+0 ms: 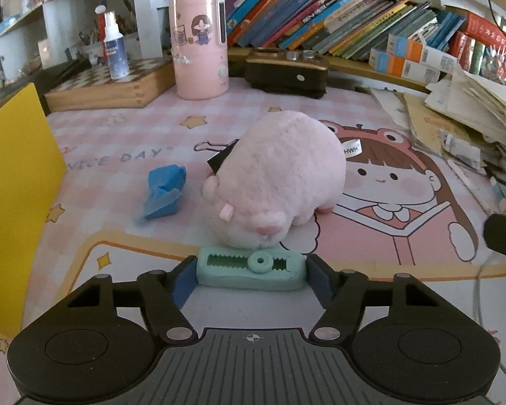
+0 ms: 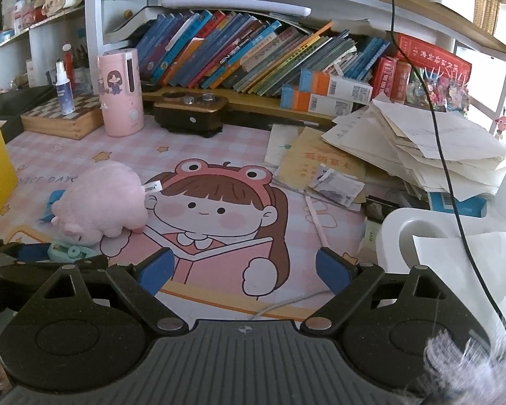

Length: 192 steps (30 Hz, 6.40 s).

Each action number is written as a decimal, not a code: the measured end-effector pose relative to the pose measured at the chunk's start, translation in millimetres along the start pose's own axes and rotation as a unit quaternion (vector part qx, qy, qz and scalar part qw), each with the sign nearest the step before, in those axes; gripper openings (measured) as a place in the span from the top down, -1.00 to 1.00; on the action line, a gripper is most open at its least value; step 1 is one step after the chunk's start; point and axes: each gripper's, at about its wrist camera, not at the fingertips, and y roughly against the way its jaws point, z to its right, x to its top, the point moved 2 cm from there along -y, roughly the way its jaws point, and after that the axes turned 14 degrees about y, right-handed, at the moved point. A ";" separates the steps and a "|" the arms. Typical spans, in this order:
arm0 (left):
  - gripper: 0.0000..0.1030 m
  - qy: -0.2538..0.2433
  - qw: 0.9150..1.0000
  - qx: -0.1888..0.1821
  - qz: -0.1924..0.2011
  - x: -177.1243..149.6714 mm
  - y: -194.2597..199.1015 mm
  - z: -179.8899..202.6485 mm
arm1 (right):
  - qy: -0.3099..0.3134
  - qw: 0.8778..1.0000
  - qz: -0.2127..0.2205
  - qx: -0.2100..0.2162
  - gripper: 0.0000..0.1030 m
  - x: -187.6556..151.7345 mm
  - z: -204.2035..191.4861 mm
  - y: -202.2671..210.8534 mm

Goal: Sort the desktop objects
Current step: 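Grasp the green stapler with the left gripper, then grasp the pink plush pig with the right gripper while the left gripper holds the stapler, then carry the stapler and plush pig with both grippers toward the yellow box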

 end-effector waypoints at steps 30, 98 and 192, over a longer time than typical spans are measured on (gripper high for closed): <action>-0.34 0.031 0.994 0.053 0.095 -1.3 95.4 -88.1 | -0.247 0.935 -0.085 0.241 -0.74 68.0 -63.1 -95.3; -0.34 0.029 0.989 -0.063 0.129 -50.3 199.7 -197.3 | -0.043 0.988 -0.040 0.146 -0.10 -7.4 -182.5 103.4; -0.34 0.049 0.973 0.053 0.221 61.3 164.7 -300.1 | 0.073 0.960 0.125 0.239 -0.10 165.2 -296.2 70.8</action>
